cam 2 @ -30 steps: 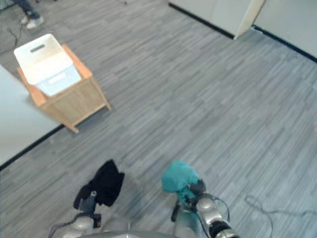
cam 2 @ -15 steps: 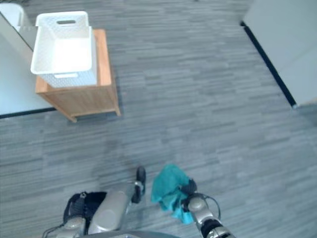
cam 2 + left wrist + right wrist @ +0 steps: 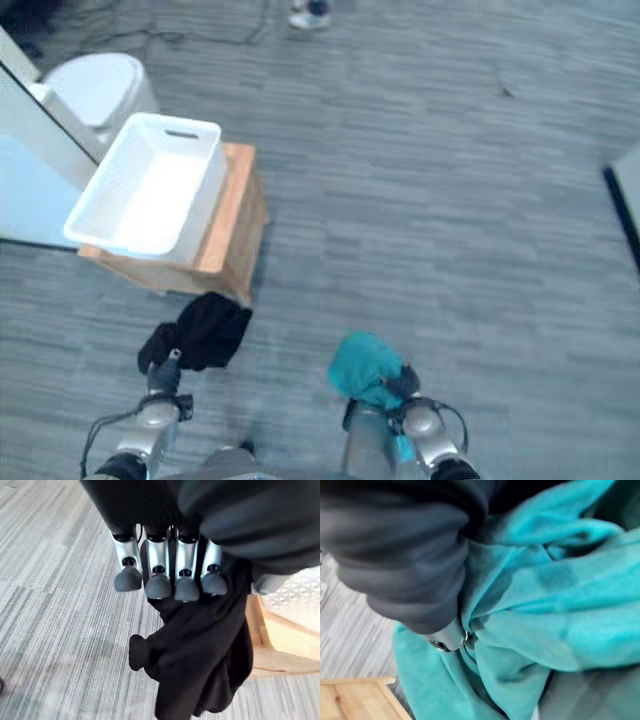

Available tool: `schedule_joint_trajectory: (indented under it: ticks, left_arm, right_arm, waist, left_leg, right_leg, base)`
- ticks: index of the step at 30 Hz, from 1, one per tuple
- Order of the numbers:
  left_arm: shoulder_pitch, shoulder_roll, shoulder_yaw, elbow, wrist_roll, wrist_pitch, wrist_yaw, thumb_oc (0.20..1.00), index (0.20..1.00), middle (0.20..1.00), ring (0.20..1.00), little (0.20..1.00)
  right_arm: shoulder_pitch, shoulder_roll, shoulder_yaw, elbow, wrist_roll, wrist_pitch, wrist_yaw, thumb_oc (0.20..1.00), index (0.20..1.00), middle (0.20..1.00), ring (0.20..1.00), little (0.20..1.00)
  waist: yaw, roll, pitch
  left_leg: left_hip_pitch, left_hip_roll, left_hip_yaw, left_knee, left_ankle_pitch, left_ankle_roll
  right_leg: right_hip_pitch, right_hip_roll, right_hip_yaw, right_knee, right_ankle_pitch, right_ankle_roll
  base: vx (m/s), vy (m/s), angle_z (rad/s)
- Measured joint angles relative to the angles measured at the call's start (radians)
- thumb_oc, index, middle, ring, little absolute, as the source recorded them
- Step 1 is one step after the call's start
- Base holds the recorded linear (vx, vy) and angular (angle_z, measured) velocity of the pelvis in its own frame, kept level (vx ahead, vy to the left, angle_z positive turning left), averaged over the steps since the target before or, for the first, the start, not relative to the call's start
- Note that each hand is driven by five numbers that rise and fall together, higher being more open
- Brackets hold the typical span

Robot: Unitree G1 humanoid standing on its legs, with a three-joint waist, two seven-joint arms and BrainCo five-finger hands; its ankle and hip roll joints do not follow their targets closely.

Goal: Tidy up the quilt and then pick up the clothes from the bed and put them into the laundry hamper.

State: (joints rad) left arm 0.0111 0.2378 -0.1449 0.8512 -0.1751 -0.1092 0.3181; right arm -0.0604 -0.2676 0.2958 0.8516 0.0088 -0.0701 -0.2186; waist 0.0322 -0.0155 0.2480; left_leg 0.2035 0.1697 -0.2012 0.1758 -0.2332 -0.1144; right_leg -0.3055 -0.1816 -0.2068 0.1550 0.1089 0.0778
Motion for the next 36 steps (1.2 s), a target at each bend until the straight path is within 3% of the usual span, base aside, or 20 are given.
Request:
schedule_joint_trajectory:
  ticks: [1, 3, 5, 7, 11, 12, 13, 15, 16, 19, 21, 23, 25, 27, 28, 29, 30, 31, 33, 36]
  left_arm:
    - [0.039, -0.008, 0.003, -0.044, -0.001, 0.002, -0.004, 0.200, 0.200, 0.200, 0.200, 0.200]
    - [0.087, 0.007, 0.019, -0.153, -0.001, -0.012, -0.010, 0.200, 0.200, 0.200, 0.200, 0.200]
    - [0.097, 0.024, 0.044, -0.249, -0.002, -0.014, -0.010, 0.200, 0.200, 0.200, 0.200, 0.200]
    - [0.122, 0.070, 0.068, -0.280, -0.002, -0.016, -0.017, 0.200, 0.200, 0.200, 0.200, 0.200]
    - [0.145, 0.088, 0.097, -0.294, -0.004, -0.004, -0.018, 0.200, 0.200, 0.200, 0.200, 0.200]
    - [0.142, 0.089, 0.098, -0.291, -0.004, 0.002, -0.018, 0.200, 0.200, 0.200, 0.200, 0.200]
    - [0.136, 0.085, 0.096, -0.284, -0.003, 0.010, -0.022, 0.200, 0.200, 0.200, 0.200, 0.200]
    - [0.160, 0.072, 0.092, -0.264, -0.003, 0.009, -0.034, 0.200, 0.200, 0.200, 0.200, 0.200]
    - [0.153, 0.074, 0.092, -0.255, -0.004, 0.010, -0.035, 0.200, 0.200, 0.200, 0.200, 0.200]
    - [0.097, 0.077, 0.075, -0.251, 0.000, 0.008, -0.046, 0.200, 0.200, 0.200, 0.200, 0.200]
    - [0.082, 0.082, 0.095, -0.257, 0.000, 0.009, -0.044, 0.200, 0.200, 0.200, 0.200, 0.200]
    - [0.083, 0.087, 0.098, -0.260, 0.000, 0.010, -0.041, 0.200, 0.200, 0.200, 0.200, 0.200]
    - [0.069, 0.095, 0.097, -0.268, 0.000, 0.010, -0.038, 0.200, 0.200, 0.200, 0.200, 0.200]
    - [0.031, 0.086, 0.095, -0.281, 0.000, 0.007, -0.037, 0.200, 0.200, 0.200, 0.200, 0.200]
    - [0.005, 0.087, 0.089, -0.283, -0.001, 0.002, -0.037, 0.200, 0.200, 0.200, 0.200, 0.200]
    - [-0.002, 0.100, 0.087, -0.292, -0.001, -0.006, -0.037, 0.200, 0.200, 0.200, 0.200, 0.200]
    - [0.025, 0.137, 0.084, -0.336, 0.000, -0.012, -0.040, 0.200, 0.200, 0.200, 0.200, 0.200]
    - [0.043, 0.135, 0.084, -0.352, 0.000, -0.015, -0.040, 0.200, 0.200, 0.200, 0.200, 0.200]
    - [0.107, 0.146, 0.080, -0.422, 0.000, -0.021, -0.038, 0.200, 0.200, 0.200, 0.200, 0.200]
    - [0.196, 0.132, 0.102, -0.451, -0.002, -0.026, -0.051, 0.200, 0.200, 0.200, 0.200, 0.200]
  right_arm:
    - [0.000, -0.020, -0.008, -0.045, -0.008, 0.002, 0.012, 0.200, 0.200, 0.200, 0.200, 0.200]
    - [0.017, -0.070, -0.030, -0.158, -0.008, -0.023, 0.022, 0.200, 0.200, 0.200, 0.200, 0.200]
    - [0.028, -0.083, -0.059, -0.193, -0.007, -0.033, 0.018, 0.200, 0.200, 0.200, 0.200, 0.200]
    - [0.022, -0.067, -0.033, -0.171, -0.007, -0.019, 0.019, 0.200, 0.200, 0.200, 0.200, 0.200]
    - [0.028, -0.053, -0.015, -0.162, -0.009, -0.008, 0.029, 0.200, 0.200, 0.200, 0.200, 0.200]
    - [0.032, -0.044, -0.016, -0.162, -0.009, -0.007, 0.028, 0.200, 0.200, 0.200, 0.200, 0.200]
    - [0.043, -0.031, -0.014, -0.154, -0.010, -0.007, 0.028, 0.200, 0.200, 0.200, 0.200, 0.200]
    - [0.054, -0.006, 0.007, -0.151, -0.021, 0.003, 0.027, 0.200, 0.200, 0.200, 0.200, 0.200]
    - [0.055, 0.002, 0.021, -0.149, -0.035, 0.003, 0.029, 0.200, 0.200, 0.200, 0.200, 0.200]
    - [0.067, 0.003, 0.027, -0.164, -0.079, 0.009, 0.046, 0.200, 0.200, 0.200, 0.200, 0.200]
    - [0.036, -0.014, 0.023, -0.218, -0.094, 0.006, 0.049, 0.200, 0.200, 0.200, 0.200, 0.200]
    - [0.023, -0.019, 0.020, -0.234, -0.097, -0.001, 0.047, 0.200, 0.200, 0.200, 0.200, 0.200]
    - [0.022, -0.046, 0.019, -0.310, -0.105, 0.000, 0.048, 0.200, 0.200, 0.200, 0.200, 0.200]
    - [0.026, -0.119, 0.012, -0.379, -0.108, -0.008, 0.050, 0.200, 0.200, 0.200, 0.200, 0.200]
    - [0.034, -0.149, -0.002, -0.398, -0.108, -0.009, 0.049, 0.200, 0.200, 0.200, 0.200, 0.200]
    - [0.043, -0.162, -0.014, -0.408, -0.108, -0.009, 0.049, 0.200, 0.200, 0.200, 0.200, 0.200]
    - [0.083, -0.185, -0.030, -0.453, -0.108, -0.002, 0.050, 0.200, 0.200, 0.200, 0.200, 0.200]
    - [0.084, -0.205, -0.030, -0.469, -0.109, 0.003, 0.051, 0.200, 0.200, 0.200, 0.200, 0.200]
    - [0.053, -0.249, -0.066, -0.557, -0.118, 0.001, 0.052, 0.200, 0.200, 0.200, 0.200, 0.200]
    - [-0.037, -0.312, -0.109, -0.696, -0.117, -0.019, 0.063, 0.200, 0.200, 0.200, 0.200, 0.200]
  waist:
    - [0.023, 0.024, -0.008]
    - [0.065, -0.017, 0.009]
    - [0.099, -0.068, 0.044]
    - [0.125, -0.114, 0.062]
    - [0.139, -0.096, 0.059]
    - [0.135, -0.102, 0.055]
    - [0.112, -0.107, 0.038]
    - [0.089, -0.090, -0.001]
    - [0.080, -0.106, -0.013]
    - [0.021, -0.110, -0.017]
    - [0.009, -0.069, -0.003]
    - [-0.002, -0.047, 0.006]
    - [-0.017, -0.018, 0.012]
    - [-0.055, 0.043, 0.033]
    - [-0.079, 0.041, 0.037]
    - [-0.085, 0.000, 0.035]
    - [-0.088, -0.074, 0.026]
    - [-0.083, -0.068, 0.020]
    - [-0.053, -0.045, 0.001]
    - [-0.056, -0.030, 0.000]
  left_leg:
    - [-0.052, 0.002, 0.002, 0.146, 0.063, -0.003]
    - [-0.316, -0.016, 0.025, 0.583, 0.127, -0.023]
    - [-0.561, 0.016, 0.181, 0.856, 0.109, 0.057]
    - [-0.646, 0.029, 0.346, 0.743, 0.081, 0.060]
    - [-0.656, -0.010, 0.615, 0.204, 0.128, 0.124]
    - [-0.626, -0.013, 0.725, 0.131, 0.124, 0.117]
    - [-0.582, -0.035, 0.841, 0.080, 0.136, 0.156]
    - [-0.490, -0.073, 0.789, 0.025, 0.214, 0.304]
    - [-0.465, -0.110, 0.775, -0.005, 0.220, 0.312]
    - [-0.310, -0.204, 0.590, -0.147, 0.223, 0.317]
    - [-0.257, -0.186, 0.506, -0.182, 0.230, 0.288]
    - [-0.236, -0.166, 0.493, -0.195, 0.241, 0.271]
    - [-0.203, -0.139, 0.382, -0.192, 0.241, 0.270]
    - [-0.205, -0.074, 0.165, -0.195, 0.211, 0.221]
    - [-0.222, -0.075, 0.120, -0.181, 0.219, 0.205]
    - [-0.218, -0.101, 0.144, -0.173, 0.230, 0.189]
    - [-0.177, -0.134, 0.155, -0.179, 0.187, 0.129]
    - [-0.173, -0.104, 0.168, -0.179, 0.171, 0.103]
    - [-0.186, -0.062, 0.187, -0.177, 0.156, 0.076]
    - [-0.130, -0.080, 0.220, -0.262, 0.177, 0.086]
  right_leg:
    - [0.021, 0.039, -0.013, 0.027, -0.023, -0.037]
    - [0.095, 0.062, -0.031, -0.044, -0.017, -0.070]
    - [0.188, 0.082, -0.099, -0.127, -0.071, -0.120]
    - [0.286, 0.106, -0.170, -0.190, -0.117, -0.069]
    - [0.432, 0.209, -0.349, -0.232, -0.186, -0.049]
    - [0.453, 0.211, -0.400, -0.228, -0.212, -0.021]
    - [0.487, 0.215, -0.450, -0.212, -0.229, 0.002]
    - [0.529, 0.211, -0.427, -0.088, -0.253, 0.004]
    - [0.528, 0.194, -0.418, -0.046, -0.253, 0.004]
    - [0.428, 0.054, -0.361, 0.412, -0.275, 0.041]
    - [0.260, 0.029, -0.261, 0.566, -0.287, 0.020]
    - [0.189, 0.019, -0.224, 0.554, -0.301, 0.020]
    - [0.079, 0.000, -0.140, 0.337, -0.302, 0.021]
    - [0.088, 0.137, 0.120, 0.024, -0.286, 0.025]
    - [0.098, 0.158, 0.279, -0.121, -0.240, 0.035]
    - [0.110, 0.126, 0.319, -0.205, -0.165, 0.043]
    - [0.160, 0.072, 0.342, -0.204, 0.002, 0.037]
    - [0.151, 0.092, 0.298, -0.170, 0.035, 0.013]
    - [0.158, 0.137, 0.263, -0.203, 0.033, -0.007]
    - [0.182, 0.180, 0.245, -0.242, 0.062, -0.015]
  base:
    - [0.18, -0.399, 0.60]
    - [0.15, -0.469, 0.32]
    - [0.43, -0.257, 0.53]
    - [0.51, -0.087, 0.48]
    - [0.44, 0.014, 0.50]
    - [0.44, 0.128, 0.86]
    - [0.34, 0.130, 0.69]
    - [0.48, 0.221, 0.60]
    - [0.47, 0.266, 1.12]
    - [0.32, 0.140, 1.44]
    - [0.15, -0.035, 1.17]
    - [0.25, -0.176, 0.90]
    - [0.48, -0.386, 1.70]
    - [0.29, -0.189, 2.12]
    - [0.15, -0.128, 2.09]
    - [0.20, -0.215, 2.86]
    - [0.18, -0.255, 2.36]
    - [0.19, -0.234, 1.96]
    - [0.22, -0.156, 0.62]
    - [0.17, -0.121, 0.32]
